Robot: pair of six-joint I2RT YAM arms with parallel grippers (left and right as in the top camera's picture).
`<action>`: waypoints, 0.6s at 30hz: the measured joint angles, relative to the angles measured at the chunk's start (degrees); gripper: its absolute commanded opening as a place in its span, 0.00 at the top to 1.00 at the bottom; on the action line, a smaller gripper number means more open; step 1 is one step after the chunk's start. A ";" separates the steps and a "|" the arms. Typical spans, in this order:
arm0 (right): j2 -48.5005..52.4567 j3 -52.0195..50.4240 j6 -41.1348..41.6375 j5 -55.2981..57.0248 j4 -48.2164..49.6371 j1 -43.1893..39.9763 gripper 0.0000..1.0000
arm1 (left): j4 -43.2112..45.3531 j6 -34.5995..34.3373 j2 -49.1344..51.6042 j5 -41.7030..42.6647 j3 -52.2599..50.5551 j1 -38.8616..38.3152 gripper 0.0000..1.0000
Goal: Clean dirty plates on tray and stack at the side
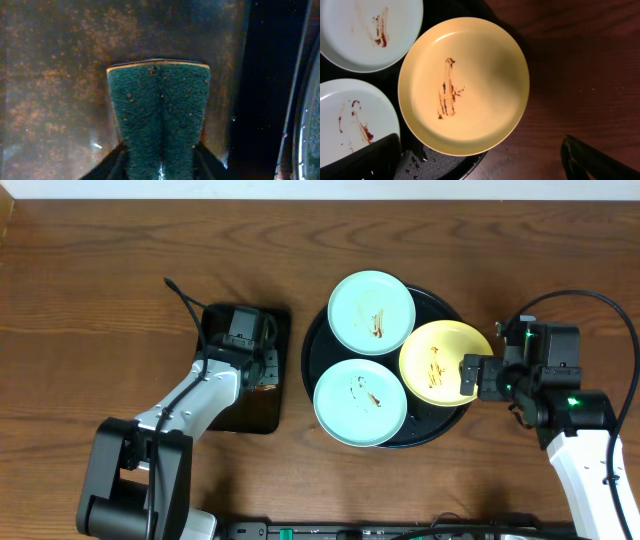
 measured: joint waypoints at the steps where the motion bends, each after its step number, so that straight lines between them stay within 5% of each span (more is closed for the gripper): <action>1: 0.00 0.02 0.00 0.00 0.00 0.00 0.01 | 0.00 -0.02 0.00 -0.07 0.00 0.00 0.76; 6: 0.00 0.02 0.00 0.00 0.00 0.00 0.01 | 0.00 -0.07 0.00 -0.22 0.00 0.00 0.92; 18: 0.00 0.02 1.77 2.71 -0.17 0.00 0.01 | -0.42 0.02 -0.52 -0.20 0.00 0.00 0.93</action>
